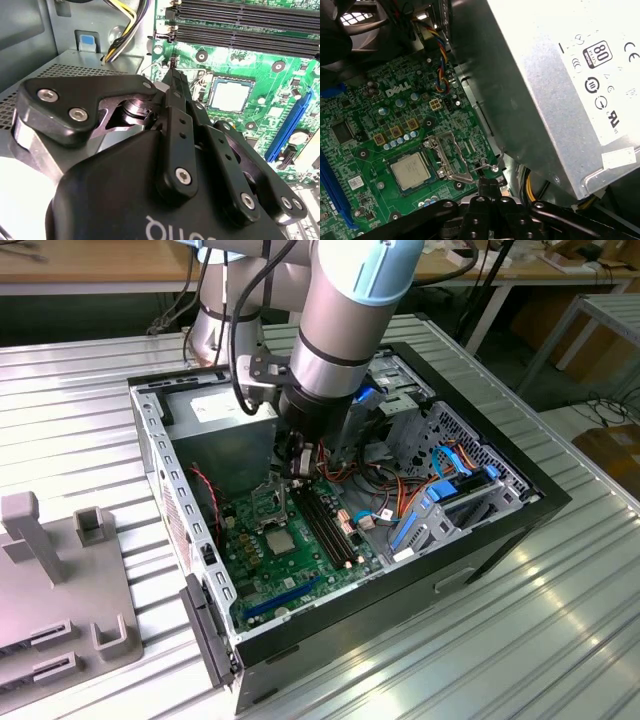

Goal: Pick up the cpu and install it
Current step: 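Close the cpu cover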

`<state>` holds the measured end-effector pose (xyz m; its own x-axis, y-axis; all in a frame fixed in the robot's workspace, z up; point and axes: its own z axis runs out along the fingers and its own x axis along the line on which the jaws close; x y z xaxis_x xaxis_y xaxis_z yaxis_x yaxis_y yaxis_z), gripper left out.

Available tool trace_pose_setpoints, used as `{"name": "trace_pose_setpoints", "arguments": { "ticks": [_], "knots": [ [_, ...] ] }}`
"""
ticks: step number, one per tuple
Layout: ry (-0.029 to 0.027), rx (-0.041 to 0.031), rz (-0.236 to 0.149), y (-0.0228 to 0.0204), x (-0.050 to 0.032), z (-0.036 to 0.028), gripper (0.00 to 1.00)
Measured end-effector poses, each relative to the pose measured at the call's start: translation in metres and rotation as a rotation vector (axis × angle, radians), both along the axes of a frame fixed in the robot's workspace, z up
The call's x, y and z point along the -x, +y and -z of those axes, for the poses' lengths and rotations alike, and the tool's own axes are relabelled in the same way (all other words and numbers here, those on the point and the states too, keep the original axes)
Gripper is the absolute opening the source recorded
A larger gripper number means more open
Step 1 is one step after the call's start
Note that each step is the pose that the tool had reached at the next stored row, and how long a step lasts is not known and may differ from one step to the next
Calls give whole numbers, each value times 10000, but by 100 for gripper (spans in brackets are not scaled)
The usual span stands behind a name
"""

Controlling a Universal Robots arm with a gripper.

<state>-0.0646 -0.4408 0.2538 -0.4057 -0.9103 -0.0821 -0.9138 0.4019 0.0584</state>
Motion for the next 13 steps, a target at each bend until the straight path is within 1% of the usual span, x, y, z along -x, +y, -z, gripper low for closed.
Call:
{"name": "trace_pose_setpoints", "arguments": {
  "ticks": [3, 6, 13],
  "knots": [
    [0, 0, -96, -15, 1, 0, 11],
    [0, 0, -162, -22, 1, 0, 11],
    [0, 0, -199, -40, 1, 0, 11]
  ]
}}
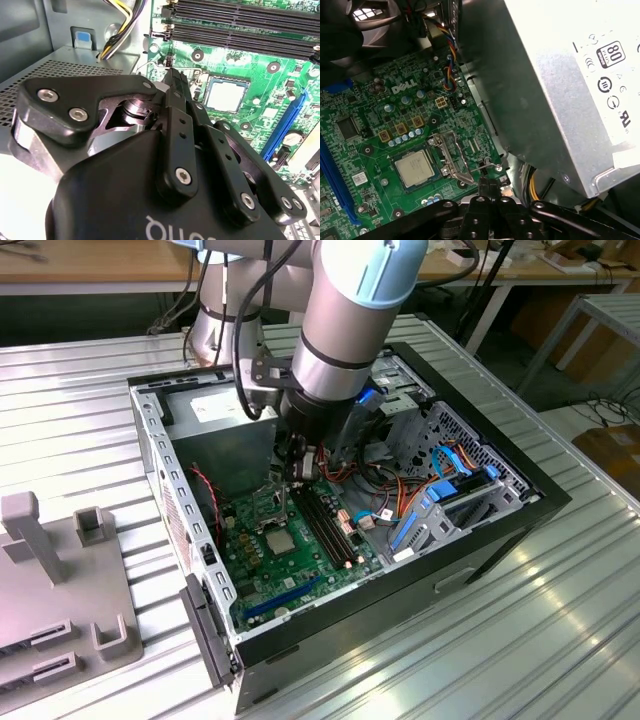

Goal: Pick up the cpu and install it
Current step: 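Close the cpu cover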

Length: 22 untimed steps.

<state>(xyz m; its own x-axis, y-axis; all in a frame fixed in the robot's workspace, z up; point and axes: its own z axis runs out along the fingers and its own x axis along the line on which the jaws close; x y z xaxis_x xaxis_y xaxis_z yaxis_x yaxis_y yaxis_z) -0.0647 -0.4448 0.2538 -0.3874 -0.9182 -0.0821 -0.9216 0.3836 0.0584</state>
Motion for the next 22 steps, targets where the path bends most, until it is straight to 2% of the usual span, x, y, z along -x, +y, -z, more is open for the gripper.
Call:
{"name": "trace_pose_setpoints", "arguments": {
  "ticks": [13, 22],
  "knots": [
    [0, 0, -21, -19, 0, 0, 11],
    [0, 0, -22, -50, 0, 0, 11]
  ]
}}
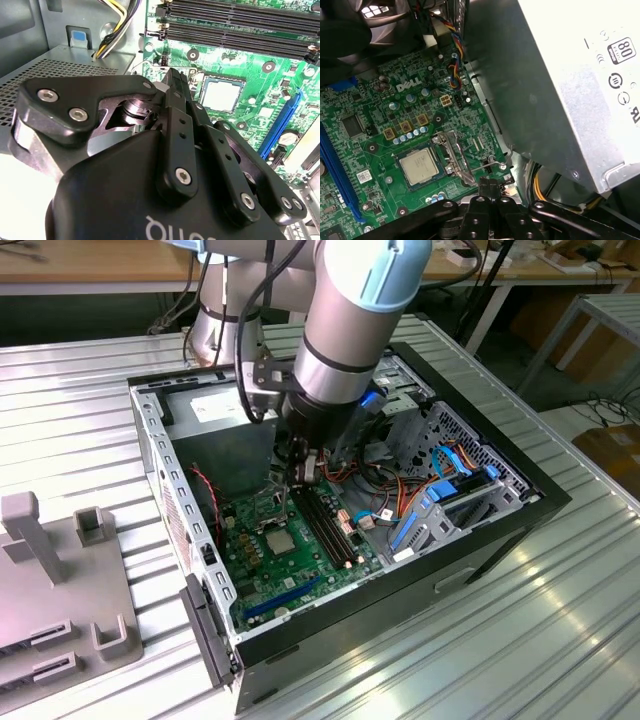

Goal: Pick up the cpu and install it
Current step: 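Close the cpu cover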

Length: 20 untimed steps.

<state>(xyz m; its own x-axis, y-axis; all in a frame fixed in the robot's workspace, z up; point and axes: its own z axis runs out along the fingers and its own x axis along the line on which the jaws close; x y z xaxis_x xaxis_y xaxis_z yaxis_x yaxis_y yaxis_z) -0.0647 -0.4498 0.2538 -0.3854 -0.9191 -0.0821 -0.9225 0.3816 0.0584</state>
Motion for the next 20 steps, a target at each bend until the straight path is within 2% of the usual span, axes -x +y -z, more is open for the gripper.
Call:
{"name": "trace_pose_setpoints", "arguments": {
  "ticks": [20],
  "knots": [
    [0, 0, 0, -91, 0, 0, 11]
  ]
}}
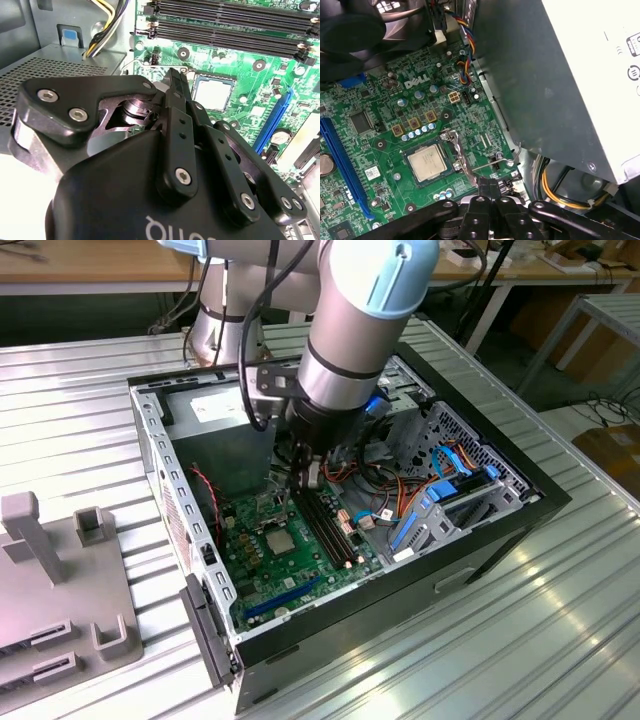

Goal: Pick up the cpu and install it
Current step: 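Close the cpu cover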

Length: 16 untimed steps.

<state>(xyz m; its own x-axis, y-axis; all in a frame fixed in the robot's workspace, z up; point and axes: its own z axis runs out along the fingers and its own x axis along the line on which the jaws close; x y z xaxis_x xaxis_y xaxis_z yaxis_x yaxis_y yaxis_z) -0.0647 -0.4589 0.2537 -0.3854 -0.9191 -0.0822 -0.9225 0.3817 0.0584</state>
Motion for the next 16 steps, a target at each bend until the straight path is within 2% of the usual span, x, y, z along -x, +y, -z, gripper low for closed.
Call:
{"name": "trace_pose_setpoints", "arguments": {
  "ticks": [16],
  "knots": [
    [0, 0, 0, -51, 0, 1, 11]
  ]
}}
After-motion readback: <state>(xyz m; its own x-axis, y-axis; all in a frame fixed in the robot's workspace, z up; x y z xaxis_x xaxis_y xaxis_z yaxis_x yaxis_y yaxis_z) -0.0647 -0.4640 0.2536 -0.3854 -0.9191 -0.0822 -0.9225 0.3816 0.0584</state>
